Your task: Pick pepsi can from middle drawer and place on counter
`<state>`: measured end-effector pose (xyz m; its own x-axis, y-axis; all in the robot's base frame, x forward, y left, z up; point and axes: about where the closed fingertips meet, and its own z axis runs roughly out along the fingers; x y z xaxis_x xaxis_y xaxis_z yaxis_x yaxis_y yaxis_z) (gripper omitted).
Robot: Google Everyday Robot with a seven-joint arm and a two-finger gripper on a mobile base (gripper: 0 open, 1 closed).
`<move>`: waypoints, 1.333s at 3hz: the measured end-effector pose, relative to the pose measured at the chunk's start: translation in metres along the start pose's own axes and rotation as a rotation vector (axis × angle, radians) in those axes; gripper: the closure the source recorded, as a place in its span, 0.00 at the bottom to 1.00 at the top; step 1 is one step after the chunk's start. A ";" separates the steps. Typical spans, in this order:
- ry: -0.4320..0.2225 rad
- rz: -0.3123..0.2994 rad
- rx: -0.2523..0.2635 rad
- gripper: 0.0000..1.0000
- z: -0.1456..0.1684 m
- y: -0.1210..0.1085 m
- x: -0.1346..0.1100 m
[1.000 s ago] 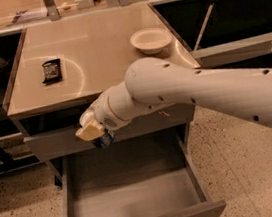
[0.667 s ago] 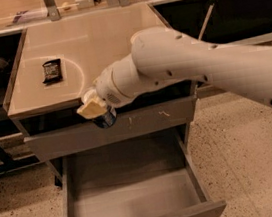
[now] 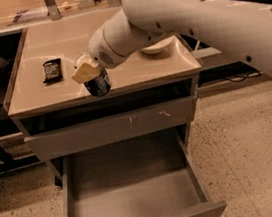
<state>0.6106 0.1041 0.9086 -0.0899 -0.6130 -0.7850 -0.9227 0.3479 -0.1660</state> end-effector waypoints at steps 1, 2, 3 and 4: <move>-0.014 -0.017 -0.012 1.00 0.011 -0.036 -0.025; -0.028 -0.018 -0.019 1.00 0.023 -0.069 -0.040; -0.037 -0.010 -0.031 1.00 0.035 -0.097 -0.046; -0.044 0.024 -0.051 1.00 0.044 -0.119 -0.041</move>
Offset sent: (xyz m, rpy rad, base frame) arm 0.1223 0.0183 0.0444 0.0403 -0.0155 0.0325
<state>0.7411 0.1190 0.9343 -0.0968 -0.5726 -0.8141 -0.9386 0.3246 -0.1167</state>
